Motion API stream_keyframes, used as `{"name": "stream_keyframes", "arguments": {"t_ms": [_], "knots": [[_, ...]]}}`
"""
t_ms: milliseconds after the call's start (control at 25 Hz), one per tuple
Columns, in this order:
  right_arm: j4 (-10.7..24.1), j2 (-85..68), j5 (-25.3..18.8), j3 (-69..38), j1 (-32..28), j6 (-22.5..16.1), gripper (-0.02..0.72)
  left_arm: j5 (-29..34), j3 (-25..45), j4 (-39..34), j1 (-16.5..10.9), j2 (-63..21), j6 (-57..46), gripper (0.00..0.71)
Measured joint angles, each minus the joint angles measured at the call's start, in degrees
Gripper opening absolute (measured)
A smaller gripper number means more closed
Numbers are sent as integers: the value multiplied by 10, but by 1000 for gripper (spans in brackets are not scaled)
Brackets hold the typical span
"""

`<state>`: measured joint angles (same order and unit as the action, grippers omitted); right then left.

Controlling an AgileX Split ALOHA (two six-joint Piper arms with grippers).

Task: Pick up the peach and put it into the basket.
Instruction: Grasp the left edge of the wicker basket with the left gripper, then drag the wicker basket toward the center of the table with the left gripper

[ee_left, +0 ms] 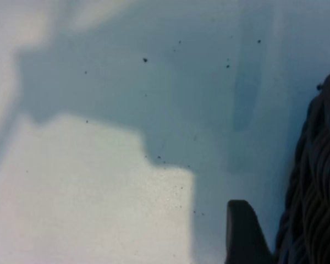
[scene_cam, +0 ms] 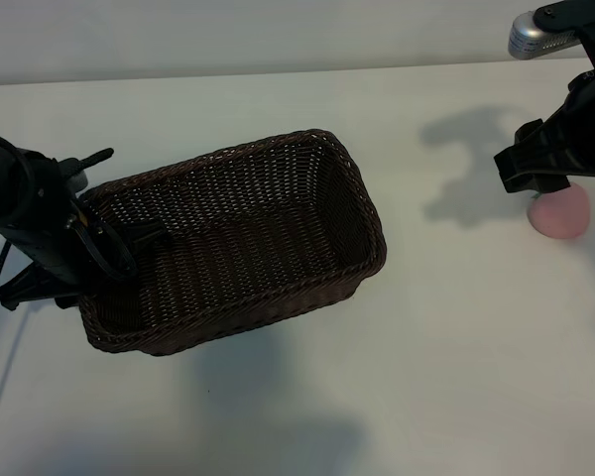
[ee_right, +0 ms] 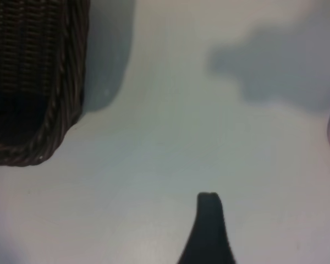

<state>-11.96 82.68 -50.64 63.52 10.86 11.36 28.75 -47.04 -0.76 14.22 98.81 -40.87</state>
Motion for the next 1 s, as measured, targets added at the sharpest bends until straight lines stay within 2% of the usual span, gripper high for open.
{"name": "stream_keyframes", "arguments": {"t_ms": [360, 600, 680, 920, 1000], "knots": [[0, 0, 0, 0, 0, 0, 561, -4, 1, 3, -5, -28, 0, 400], [0, 0, 0, 0, 0, 0, 561, -9, 1, 41, -36, -71, 35, 394], [0, 0, 0, 0, 0, 0, 561, -9, 1, 81, -51, -86, 70, 328], [-1, 0, 0, 0, 0, 0, 561, -6, 1, 204, -91, -111, 209, 329], [-1, 0, 0, 0, 0, 0, 561, -6, 1, 271, -105, -118, 271, 329]]}}
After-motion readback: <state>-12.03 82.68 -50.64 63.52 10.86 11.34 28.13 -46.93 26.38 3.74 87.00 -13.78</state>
